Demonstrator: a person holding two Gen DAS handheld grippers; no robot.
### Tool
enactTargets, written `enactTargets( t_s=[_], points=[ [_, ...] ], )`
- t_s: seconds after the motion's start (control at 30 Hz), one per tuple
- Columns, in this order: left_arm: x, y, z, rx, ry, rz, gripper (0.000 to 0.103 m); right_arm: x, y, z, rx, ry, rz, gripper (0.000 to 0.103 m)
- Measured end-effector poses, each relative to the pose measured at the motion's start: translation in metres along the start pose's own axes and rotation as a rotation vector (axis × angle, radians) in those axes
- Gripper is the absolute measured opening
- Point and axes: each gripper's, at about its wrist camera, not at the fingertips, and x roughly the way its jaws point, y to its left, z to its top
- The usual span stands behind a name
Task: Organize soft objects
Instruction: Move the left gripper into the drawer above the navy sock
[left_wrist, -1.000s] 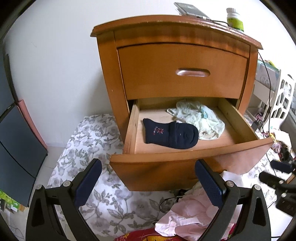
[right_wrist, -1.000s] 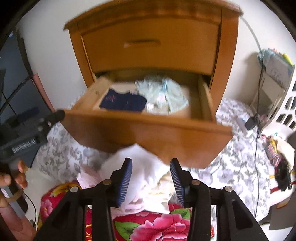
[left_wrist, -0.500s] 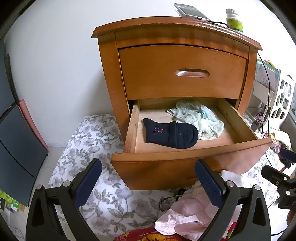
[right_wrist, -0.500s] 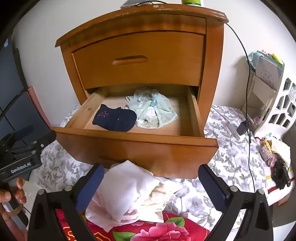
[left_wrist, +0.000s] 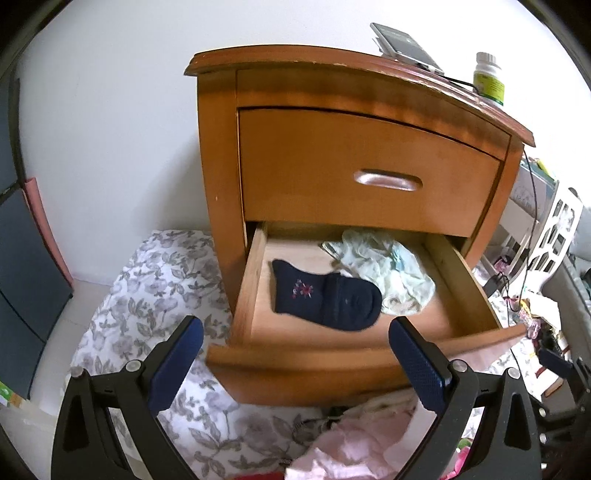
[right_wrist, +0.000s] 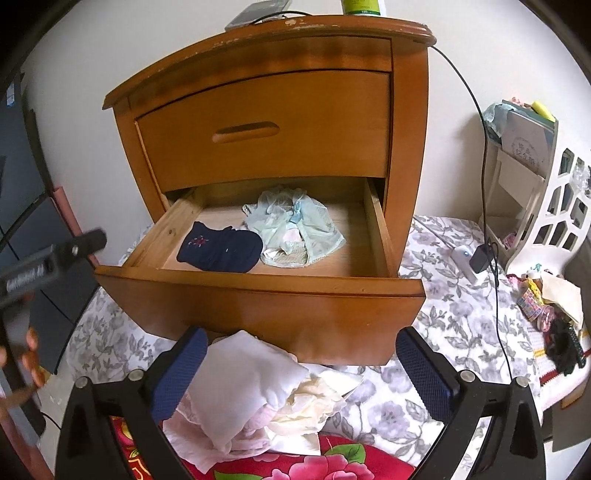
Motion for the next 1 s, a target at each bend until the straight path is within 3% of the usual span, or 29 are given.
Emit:
enactTargets(
  t_s=[0.4,0.53,0.67,0.77,1.0],
  points=[
    [0.048,0.005,0.056,0.032,0.116,-0.034,0.1,0.014,-0.007,-0.007,0.017,0.034,0.042,0.103],
    [0.078,-0.007,0.07,0.036,0.243,-0.103,0.1,0.016,-0.012,-0.009,0.031,0.039,0.042,0.103],
    [0.115,-0.023,0.07,0.044,0.418,-0.023,0.1,0.019,-0.016,-0.009,0.034,0.044,0.043,0.103],
    [0.139,-0.036,0.065,0.064,0.495,0.014,0.1,0.023,-0.016,-0.01,0.032,0.053,0.047,0.103],
    [0.177,-0.055,0.055,0.113,0.603,0.065,0.1,0.03,-0.019,-0.014,0.038,0.069,0.056,0.103]
  ],
)
